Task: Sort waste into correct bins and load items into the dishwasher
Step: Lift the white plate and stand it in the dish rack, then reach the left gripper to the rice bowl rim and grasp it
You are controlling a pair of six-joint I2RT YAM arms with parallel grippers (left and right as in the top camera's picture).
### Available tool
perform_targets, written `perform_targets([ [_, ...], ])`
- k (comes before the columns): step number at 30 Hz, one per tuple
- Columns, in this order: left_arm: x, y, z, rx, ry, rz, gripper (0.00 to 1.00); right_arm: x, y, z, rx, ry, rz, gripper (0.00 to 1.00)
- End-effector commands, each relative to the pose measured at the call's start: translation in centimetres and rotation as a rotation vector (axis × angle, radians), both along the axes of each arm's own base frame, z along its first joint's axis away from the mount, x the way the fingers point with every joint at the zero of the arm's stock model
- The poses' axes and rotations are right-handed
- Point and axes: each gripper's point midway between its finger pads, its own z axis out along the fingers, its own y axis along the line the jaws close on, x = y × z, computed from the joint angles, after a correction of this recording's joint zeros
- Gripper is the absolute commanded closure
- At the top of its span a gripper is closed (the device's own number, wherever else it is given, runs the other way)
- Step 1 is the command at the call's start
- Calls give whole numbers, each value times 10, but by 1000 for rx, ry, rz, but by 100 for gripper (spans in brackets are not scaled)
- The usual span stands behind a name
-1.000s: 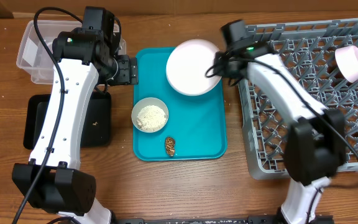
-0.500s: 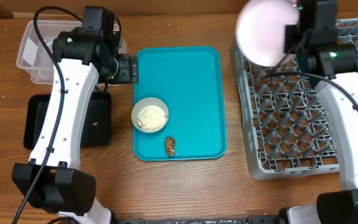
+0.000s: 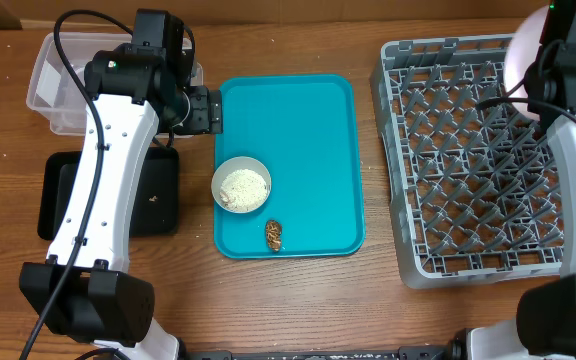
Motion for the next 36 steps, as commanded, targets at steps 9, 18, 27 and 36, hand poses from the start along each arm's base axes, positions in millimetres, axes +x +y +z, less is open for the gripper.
perform_targets([
  [9, 2, 2, 11, -2, -34, 22, 11, 17, -22, -46, -87, 131, -73, 96],
  [18, 6, 2, 12, -4, -50, 22, 10, 21, -8, -78, -39, 187, -44, 96],
  [27, 6, 2, 13, -5, -52, 22, 10, 13, 30, -118, 176, 233, 23, 96],
  [36, 6, 1, 12, -8, -52, 21, 9, 6, 54, -131, 322, 231, 41, 96],
])
